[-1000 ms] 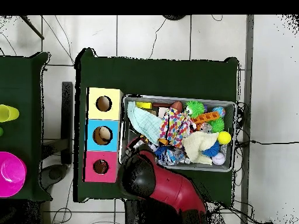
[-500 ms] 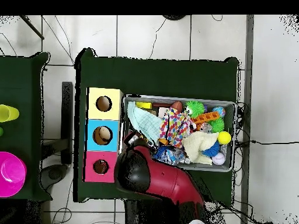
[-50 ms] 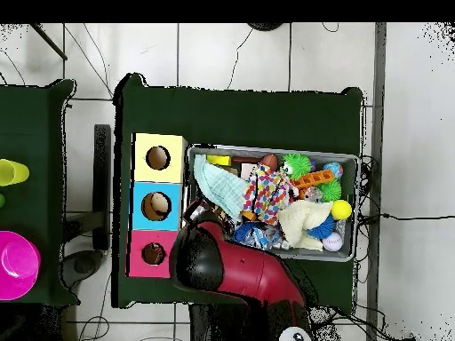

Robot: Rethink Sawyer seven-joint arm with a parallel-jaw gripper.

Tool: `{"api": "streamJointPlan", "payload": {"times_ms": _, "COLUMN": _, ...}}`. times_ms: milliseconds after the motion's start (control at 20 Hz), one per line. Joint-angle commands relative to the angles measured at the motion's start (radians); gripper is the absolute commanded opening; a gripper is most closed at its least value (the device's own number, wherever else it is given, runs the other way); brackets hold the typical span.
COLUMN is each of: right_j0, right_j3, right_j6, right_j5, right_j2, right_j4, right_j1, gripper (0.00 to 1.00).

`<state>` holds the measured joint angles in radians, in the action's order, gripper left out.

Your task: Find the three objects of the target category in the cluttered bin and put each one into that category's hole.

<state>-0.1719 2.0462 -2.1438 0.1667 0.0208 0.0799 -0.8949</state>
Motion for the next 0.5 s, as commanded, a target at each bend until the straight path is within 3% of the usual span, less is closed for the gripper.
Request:
{"api": "streamJointPlan", "payload": {"times_ms": 50, "right_j0": -0.065, "right_j3": -0.097, "right_j6": 0.017, "right_j5": 0.025, "right_j2": -0.045, "right_j4": -0.085, "right_j1": 0.063, "gripper": 1.00}}
{"api": "streamJointPlan", "payload": {"times_ms": 500, "right_j0": -0.198, "right_j3": -0.122, "right_j6": 0.039, "right_j5": -0.005, "right_j2": -0.138, "right_j4": -0.154, "right_j1": 0.125, "gripper": 1.00}}
